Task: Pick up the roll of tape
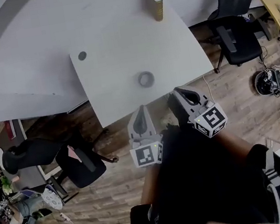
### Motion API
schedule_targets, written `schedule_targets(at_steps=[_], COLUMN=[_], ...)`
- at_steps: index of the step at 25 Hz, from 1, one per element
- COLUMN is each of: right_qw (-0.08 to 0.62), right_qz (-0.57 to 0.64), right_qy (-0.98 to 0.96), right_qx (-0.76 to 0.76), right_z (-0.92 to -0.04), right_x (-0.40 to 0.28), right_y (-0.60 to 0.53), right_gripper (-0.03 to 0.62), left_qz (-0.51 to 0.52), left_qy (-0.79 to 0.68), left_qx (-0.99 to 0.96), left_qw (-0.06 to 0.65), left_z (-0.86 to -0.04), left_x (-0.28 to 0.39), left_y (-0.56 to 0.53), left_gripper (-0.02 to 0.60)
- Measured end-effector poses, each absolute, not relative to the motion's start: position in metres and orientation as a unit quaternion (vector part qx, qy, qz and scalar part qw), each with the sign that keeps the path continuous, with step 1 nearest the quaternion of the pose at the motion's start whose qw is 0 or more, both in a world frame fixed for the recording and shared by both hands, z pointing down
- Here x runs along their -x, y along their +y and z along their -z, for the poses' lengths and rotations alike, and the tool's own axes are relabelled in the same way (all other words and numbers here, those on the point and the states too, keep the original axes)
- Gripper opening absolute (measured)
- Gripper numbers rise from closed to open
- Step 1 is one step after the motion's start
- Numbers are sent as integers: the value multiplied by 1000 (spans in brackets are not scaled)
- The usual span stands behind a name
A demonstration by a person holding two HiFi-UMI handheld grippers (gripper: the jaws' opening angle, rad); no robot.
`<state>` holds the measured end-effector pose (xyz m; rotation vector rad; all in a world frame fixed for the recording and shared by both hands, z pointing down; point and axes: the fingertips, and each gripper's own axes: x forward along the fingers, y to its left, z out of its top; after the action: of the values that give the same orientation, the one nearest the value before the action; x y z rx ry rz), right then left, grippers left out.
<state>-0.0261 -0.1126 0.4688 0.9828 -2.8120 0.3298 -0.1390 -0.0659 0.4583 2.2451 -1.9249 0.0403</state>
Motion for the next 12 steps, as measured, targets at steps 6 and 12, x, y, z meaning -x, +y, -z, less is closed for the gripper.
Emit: schedule_targets(at_steps=[6,12], right_qw=[81,97], right_qz=[-125,-137], right_qy=[-940,-942], right_qx=[-306,-292], right_z=[-484,-501], right_x=[51,69], right_y=[-172,-230], right_gripper=[11,12], left_qz=[-51,-100], left_qy=[-648,-638], left_qx=[-752,-749], left_qw=[111,145], left_z=[-488,-541], left_x=[152,160], left_y=[-127,-186], left_gripper=[21,21])
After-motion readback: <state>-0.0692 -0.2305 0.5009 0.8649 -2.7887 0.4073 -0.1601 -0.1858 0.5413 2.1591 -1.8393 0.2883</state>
